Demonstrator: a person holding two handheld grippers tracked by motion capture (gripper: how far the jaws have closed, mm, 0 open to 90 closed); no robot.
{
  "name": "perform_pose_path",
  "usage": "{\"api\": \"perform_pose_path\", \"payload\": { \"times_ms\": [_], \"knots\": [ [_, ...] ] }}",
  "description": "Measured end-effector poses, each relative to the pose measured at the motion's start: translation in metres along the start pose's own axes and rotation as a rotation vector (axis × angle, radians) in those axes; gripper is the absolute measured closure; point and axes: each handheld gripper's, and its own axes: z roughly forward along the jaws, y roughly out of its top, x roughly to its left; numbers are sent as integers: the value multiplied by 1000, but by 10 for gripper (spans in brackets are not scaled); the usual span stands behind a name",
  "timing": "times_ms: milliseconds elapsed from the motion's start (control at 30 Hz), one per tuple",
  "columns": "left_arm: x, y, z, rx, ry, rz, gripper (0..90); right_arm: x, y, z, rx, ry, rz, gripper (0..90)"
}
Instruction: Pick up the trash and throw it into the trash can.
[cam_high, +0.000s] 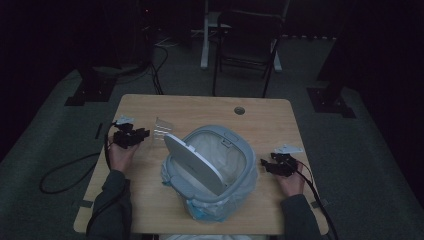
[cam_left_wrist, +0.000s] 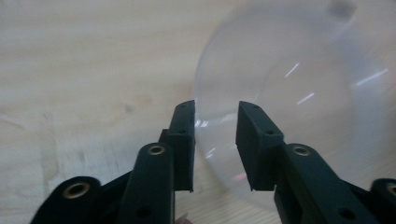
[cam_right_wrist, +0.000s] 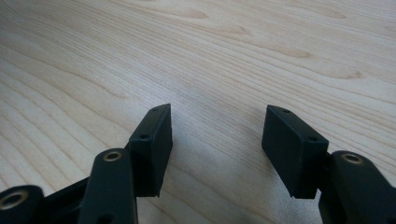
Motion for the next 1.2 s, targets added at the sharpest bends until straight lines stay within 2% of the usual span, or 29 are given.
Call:
{"api": "perform_pose_path", "payload": {
  "times_ms": [67, 100, 200, 267, 333, 433, 467, 633, 667, 700, 900, 1200],
  "knots": [
    [-7, 5, -12, -70, -40, -6, 634, 0, 0, 0, 0, 0, 0, 421],
    [-13, 7, -15, -86, -68, 12, 602, 0, 0, 0, 0, 0, 0, 420],
    [-26, 10, -7, -55, -95, 69, 539, 0, 0, 0, 0, -1, -1, 420],
    [-31, 11, 7, -14, -85, 98, 524, 0, 0, 0, -1, 0, 1, 420],
    [-30, 12, 19, 18, -65, 103, 525, 0, 0, 0, -1, 0, 0, 419],
    [-26, 15, 31, 41, -58, 91, 607, 0, 0, 0, 0, 2, 1, 416],
    [-25, 15, 33, 46, -51, 95, 660, 0, 0, 0, 1, 2, 2, 416],
    [-23, 18, 41, 68, -39, 101, 783, 0, 0, 0, 1, 3, 3, 414],
    [-22, 20, 45, 73, -29, 118, 783, 0, 0, 0, 1, 3, 2, 414],
    [-23, 21, 46, 74, -17, 122, 819, 0, 0, 0, 1, 2, 2, 414],
    [-22, 28, 47, 63, -6, 123, 840, 0, 0, 0, 1, 4, 4, 413],
    [-22, 31, 35, 40, -33, 122, 846, 0, 0, 0, 1, 3, 2, 412]
  ]
}}
